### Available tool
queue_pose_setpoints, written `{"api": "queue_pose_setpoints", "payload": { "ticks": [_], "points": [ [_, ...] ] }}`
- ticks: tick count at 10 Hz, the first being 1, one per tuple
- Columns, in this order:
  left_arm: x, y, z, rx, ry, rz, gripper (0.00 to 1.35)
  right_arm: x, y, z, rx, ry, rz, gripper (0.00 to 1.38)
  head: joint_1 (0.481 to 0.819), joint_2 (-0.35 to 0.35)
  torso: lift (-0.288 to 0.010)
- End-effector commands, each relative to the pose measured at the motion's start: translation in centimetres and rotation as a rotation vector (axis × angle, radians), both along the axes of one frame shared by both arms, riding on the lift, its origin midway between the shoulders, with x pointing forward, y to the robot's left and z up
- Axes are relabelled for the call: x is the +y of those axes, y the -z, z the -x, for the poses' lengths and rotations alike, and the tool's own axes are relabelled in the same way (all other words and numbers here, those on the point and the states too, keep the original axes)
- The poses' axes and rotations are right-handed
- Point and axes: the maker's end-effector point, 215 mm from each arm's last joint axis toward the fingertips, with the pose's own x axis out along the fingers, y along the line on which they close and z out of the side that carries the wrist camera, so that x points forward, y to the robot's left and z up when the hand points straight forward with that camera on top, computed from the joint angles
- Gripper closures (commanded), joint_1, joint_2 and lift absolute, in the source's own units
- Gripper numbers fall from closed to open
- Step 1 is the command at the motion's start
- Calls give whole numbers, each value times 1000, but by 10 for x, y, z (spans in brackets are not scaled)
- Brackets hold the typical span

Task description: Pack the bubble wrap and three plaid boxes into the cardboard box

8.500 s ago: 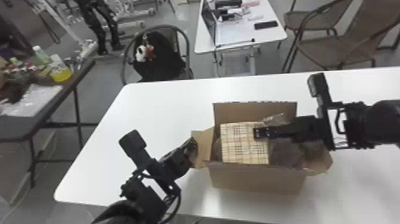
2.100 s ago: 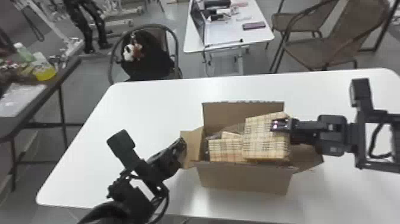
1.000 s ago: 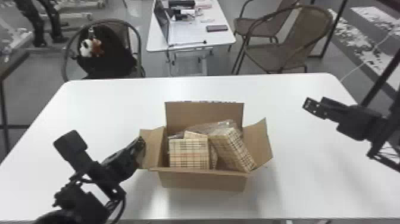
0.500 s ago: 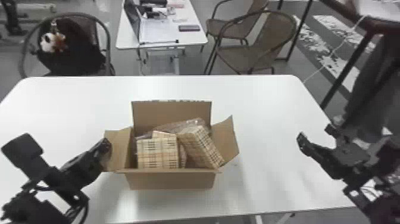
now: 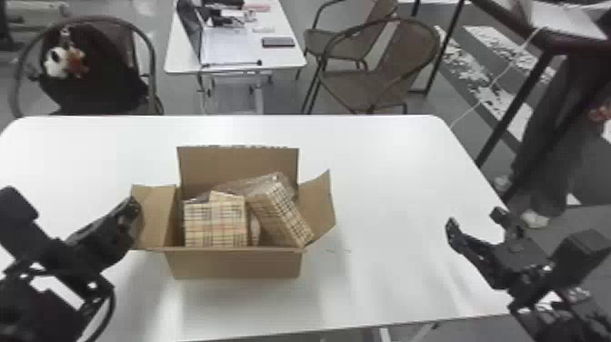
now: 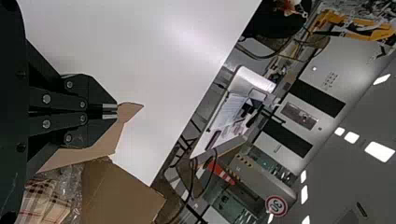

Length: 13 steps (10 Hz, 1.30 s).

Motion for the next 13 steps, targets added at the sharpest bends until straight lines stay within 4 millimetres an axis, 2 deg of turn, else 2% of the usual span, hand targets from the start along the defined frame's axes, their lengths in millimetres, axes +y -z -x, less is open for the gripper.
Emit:
{"api": "queue_pose_setpoints", "payload": {
  "ticks": [1, 3, 4, 6, 7, 9, 11, 13],
  "points": [
    [20, -19, -13, -64, -97, -20, 1220, 1, 6, 0, 20, -1, -3, 298, 695, -68, -148],
    [62, -30, -18, -135, -302, -15, 1222, 0, 11, 0, 39, -1, -5, 298, 695, -35, -148],
    [95, -35, -8, -175, -435, -9, 1222, -1, 12, -1, 46, -3, 0, 298, 695, -11, -148],
    [154, -43, 26, -236, -671, -21, 1222, 0, 14, -1, 59, -7, 2, 298, 695, 46, -148],
    [171, -46, 45, -261, -762, -18, 1222, 1, 14, -1, 62, -8, 1, 298, 695, 85, -148],
    [189, -49, 81, -303, -935, 2, 1222, 2, 16, 0, 70, -10, 5, 298, 695, 143, -148],
    [197, -42, 109, -328, -1069, 21, 1222, 2, 19, 1, 79, -9, 3, 298, 695, 166, -148],
    [213, -34, 137, -359, -1204, 62, 1222, 3, 21, 2, 87, -12, 4, 298, 695, 186, -148]
  ]
}}
